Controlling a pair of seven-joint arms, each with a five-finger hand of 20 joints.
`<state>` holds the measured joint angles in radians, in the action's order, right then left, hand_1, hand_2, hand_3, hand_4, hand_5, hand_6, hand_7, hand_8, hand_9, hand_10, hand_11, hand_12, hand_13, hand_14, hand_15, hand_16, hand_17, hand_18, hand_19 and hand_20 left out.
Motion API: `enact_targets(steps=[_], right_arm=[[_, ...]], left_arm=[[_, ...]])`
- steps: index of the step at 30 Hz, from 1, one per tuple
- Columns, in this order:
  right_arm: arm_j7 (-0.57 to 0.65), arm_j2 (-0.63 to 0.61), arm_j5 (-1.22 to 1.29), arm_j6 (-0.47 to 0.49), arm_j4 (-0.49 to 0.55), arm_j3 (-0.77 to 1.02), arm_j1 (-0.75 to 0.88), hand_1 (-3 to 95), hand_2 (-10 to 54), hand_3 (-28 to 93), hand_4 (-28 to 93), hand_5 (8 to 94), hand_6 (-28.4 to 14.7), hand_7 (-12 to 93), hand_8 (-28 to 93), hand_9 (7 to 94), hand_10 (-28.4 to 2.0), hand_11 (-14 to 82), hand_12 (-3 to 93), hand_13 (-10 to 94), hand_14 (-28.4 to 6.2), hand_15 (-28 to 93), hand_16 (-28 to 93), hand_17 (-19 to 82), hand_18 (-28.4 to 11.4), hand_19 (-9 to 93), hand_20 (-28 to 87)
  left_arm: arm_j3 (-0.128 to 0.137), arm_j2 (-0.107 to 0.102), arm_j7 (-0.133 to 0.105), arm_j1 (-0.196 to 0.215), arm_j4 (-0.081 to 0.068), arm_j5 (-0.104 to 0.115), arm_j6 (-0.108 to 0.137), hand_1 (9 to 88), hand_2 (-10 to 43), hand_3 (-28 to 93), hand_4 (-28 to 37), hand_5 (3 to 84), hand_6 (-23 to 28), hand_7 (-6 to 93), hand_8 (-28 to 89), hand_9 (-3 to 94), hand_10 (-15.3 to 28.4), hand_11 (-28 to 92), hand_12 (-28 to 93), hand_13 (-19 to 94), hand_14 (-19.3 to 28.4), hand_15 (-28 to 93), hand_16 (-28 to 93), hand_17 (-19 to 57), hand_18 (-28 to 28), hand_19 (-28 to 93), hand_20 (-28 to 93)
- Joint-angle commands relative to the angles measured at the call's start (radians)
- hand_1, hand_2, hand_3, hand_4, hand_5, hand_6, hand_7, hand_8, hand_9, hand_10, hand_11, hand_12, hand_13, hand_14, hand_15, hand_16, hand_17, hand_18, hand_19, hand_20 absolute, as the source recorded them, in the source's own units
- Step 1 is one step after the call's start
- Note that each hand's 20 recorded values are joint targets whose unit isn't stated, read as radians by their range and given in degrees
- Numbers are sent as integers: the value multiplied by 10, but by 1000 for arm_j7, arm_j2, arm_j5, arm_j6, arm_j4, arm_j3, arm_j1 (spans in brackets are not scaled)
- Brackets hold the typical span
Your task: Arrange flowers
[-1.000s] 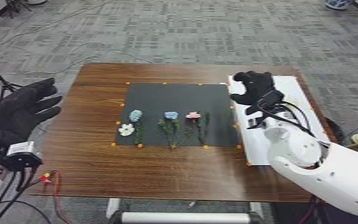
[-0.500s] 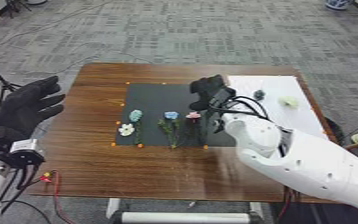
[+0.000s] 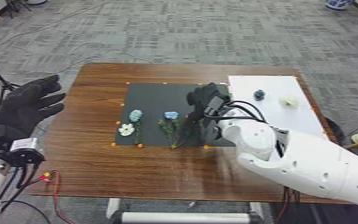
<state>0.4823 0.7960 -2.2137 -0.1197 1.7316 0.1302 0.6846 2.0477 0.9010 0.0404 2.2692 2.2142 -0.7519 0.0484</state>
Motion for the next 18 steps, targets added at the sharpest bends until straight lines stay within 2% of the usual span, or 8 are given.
enact_targets(steps=[1,7,18], right_arm=[[48,34,-54,-56,-51,-109,-69,306,-95,815,-283,570,2,297,-146,597,-102,356,256,557,-98,844,318,287,-212,851,595],[92,54,-55,-104,-69,-145,-87,311,-95,811,-283,584,6,307,-148,610,-98,375,264,573,-94,848,320,301,-209,863,593],[82,72,-62,-69,-85,-137,-82,320,-95,818,-283,616,18,338,-161,635,-93,399,283,597,-87,844,335,317,-209,877,588]], left_arm=[[-12,-7,10,-14,-8,4,-17,251,-15,695,-264,282,30,216,-100,201,106,269,199,114,138,493,-50,-98,196,411,116],[-13,-11,11,-15,-9,5,-17,250,-17,697,-264,282,30,217,-101,201,106,268,198,114,139,494,-50,-98,197,411,116],[-12,-9,12,-12,-8,4,-23,250,-16,697,-264,282,30,217,-100,201,106,269,199,114,138,493,-51,-98,196,411,116]])
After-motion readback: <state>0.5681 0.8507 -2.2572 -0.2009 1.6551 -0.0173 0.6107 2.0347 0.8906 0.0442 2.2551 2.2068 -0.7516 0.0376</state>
